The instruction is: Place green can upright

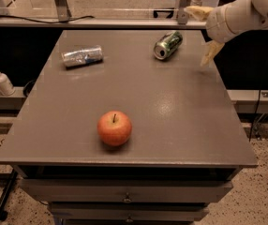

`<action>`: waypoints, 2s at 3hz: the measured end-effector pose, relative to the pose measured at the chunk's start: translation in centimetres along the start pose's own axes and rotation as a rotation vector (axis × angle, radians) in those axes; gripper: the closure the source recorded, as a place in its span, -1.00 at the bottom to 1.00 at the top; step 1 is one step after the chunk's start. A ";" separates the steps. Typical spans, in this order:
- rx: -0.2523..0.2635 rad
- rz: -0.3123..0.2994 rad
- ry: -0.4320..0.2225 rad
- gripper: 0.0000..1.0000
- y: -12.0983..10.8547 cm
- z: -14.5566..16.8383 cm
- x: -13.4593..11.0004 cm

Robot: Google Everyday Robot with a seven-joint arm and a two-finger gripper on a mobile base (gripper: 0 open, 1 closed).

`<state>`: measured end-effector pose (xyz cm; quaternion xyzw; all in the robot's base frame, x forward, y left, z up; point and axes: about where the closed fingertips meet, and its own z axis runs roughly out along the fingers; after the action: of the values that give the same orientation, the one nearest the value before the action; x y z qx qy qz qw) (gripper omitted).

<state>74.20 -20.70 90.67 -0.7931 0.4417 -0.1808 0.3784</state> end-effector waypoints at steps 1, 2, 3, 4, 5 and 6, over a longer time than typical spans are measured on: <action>0.064 -0.021 -0.014 -1.00 -1.7 1.9 0.6; 0.085 -0.068 -0.016 -1.00 -2.8 3.6 0.9; 0.081 -0.113 -0.025 -1.00 -3.1 4.8 0.5; 0.072 -0.148 -0.032 -1.00 -3.3 5.6 0.1; 0.054 -0.186 -0.036 -1.00 -3.4 6.3 -0.6; 0.035 -0.227 -0.033 -1.00 -3.5 6.9 -1.3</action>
Offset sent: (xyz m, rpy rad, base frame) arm 0.0645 0.0222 0.0002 -0.0184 -0.1484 0.0868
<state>79.78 -15.43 88.95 -0.8341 0.3394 -0.2170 0.3767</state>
